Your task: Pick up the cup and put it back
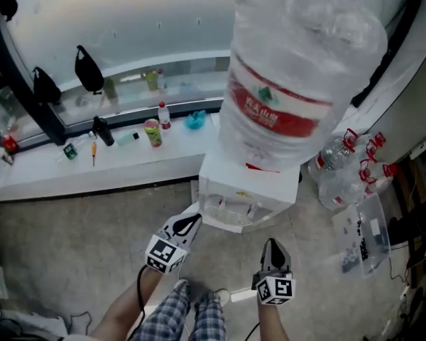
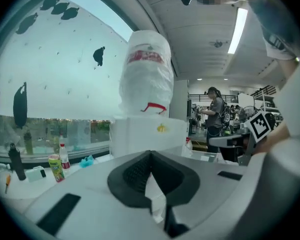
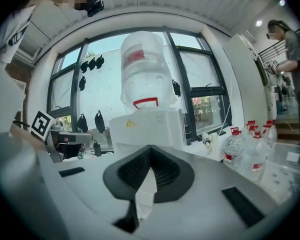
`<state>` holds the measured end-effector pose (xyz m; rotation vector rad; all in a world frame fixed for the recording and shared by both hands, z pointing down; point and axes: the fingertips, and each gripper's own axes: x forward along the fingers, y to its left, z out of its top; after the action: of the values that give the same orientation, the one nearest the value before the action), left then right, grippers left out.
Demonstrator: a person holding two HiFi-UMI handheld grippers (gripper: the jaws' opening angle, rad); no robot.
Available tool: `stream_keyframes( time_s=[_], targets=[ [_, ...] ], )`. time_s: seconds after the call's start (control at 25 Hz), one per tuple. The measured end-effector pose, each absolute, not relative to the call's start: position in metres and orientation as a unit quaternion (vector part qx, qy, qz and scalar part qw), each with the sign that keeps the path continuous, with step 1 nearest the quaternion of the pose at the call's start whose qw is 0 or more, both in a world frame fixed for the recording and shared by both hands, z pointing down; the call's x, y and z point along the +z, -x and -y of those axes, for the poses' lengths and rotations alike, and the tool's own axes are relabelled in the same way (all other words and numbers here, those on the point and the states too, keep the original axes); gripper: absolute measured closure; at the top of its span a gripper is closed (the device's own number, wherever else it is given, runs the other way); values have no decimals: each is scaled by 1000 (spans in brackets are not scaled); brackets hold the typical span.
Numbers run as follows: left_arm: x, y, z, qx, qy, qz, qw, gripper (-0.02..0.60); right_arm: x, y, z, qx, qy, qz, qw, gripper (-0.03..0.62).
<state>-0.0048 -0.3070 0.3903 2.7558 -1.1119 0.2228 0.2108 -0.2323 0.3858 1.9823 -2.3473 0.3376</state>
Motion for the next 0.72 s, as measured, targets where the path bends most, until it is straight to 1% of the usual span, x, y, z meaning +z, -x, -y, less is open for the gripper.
stream_keyframes(
  time_s=[0.12, 0.36, 0.56, 0.72],
  targets=[
    [326, 14, 301, 71, -920, 376, 82, 557, 320, -210, 220, 105, -646, 756, 25, 576],
    [240, 17, 292, 63, -919, 384, 68, 557, 229, -215, 208, 85, -651, 754, 15, 576],
    [192, 23, 274, 52, -913, 401, 49, 557, 174, -219, 191, 63, -646, 761, 6, 576],
    [169, 22, 257, 53, -912, 407, 26, 557, 143, -226, 181, 43, -644, 764, -3, 576]
  ],
)
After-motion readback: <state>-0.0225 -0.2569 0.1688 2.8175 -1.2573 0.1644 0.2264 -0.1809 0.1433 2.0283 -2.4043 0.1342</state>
